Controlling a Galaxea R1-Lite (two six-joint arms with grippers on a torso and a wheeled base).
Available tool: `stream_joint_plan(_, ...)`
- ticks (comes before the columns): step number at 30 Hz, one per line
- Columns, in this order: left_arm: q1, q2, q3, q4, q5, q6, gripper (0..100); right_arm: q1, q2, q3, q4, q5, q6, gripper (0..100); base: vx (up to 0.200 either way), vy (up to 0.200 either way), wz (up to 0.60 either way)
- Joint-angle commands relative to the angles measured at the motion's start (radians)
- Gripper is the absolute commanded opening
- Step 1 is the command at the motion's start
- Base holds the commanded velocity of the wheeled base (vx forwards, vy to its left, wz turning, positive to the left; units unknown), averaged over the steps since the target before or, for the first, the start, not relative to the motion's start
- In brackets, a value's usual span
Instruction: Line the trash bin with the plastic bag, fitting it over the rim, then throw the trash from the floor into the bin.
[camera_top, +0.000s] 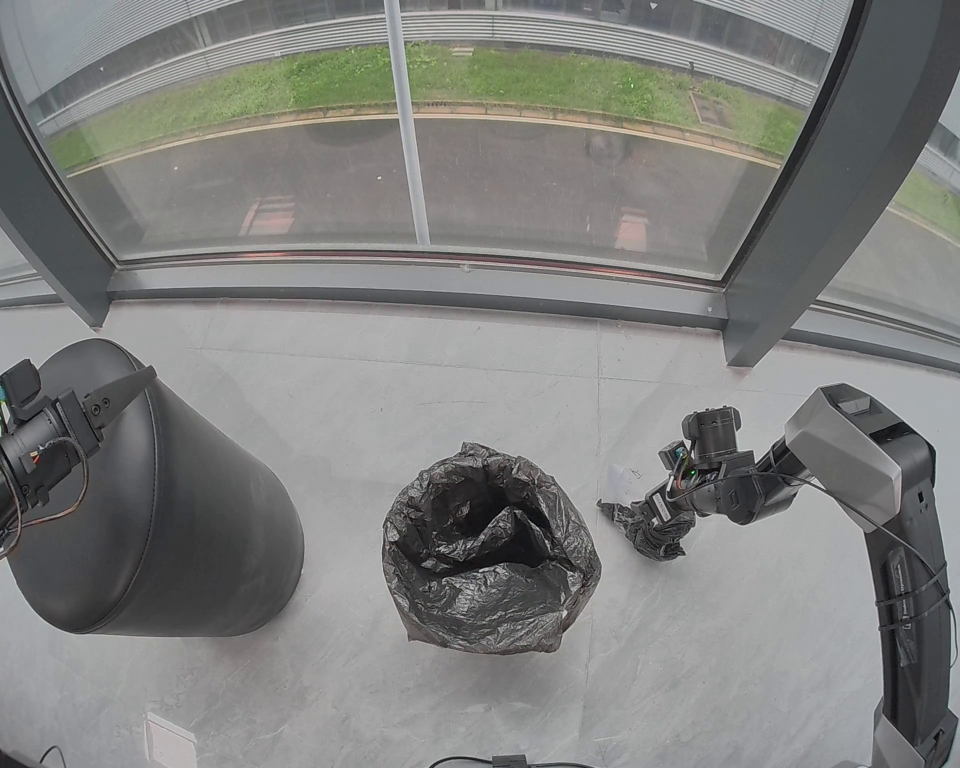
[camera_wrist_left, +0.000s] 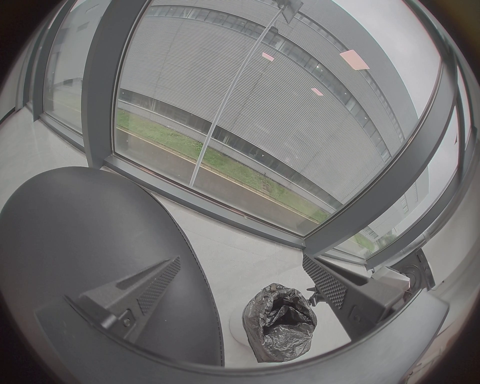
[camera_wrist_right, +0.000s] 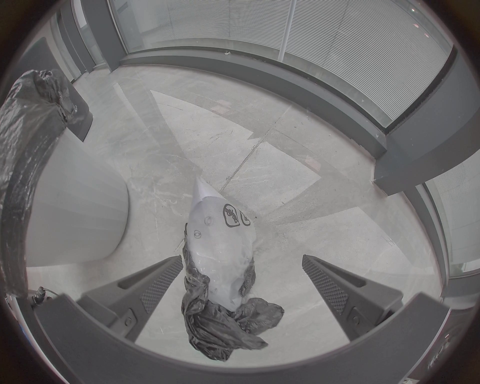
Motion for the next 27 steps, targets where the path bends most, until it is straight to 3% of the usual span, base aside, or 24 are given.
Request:
stream_joint_plan(1,-0.001,0.01,0.0,-0.003,-0.001,-0.001,100,0.001,0.057,-0.06,0.022,0.001,0.002,100,0.0,0.0,0.0)
stream_joint_plan(14,-0.001,0.013,0.001,-0.004,0.001,-0.001,100,0.01,0.179,-0.301,0.159,0.001,0.012,100,0.0,0.0,0.0)
stream_joint_plan(21,-0.001,0.021,0.004,-0.003,0.001,0.03,100,0.021,0.215,-0.354,0.167,0.0,0.014,100,0.0,0.0,0.0)
stream_joint_plan(22,-0.001,0.022,0.004,-0.003,0.001,0.035,100,0.024,0.215,-0.356,0.167,0.001,0.014,0,0.0,0.0,0.0)
stream_joint_plan(27,-0.001,0.024,0.01,-0.004,-0.001,0.041,100,0.036,0.206,-0.353,0.167,-0.003,0.049,0,0.0,0.0,0.0)
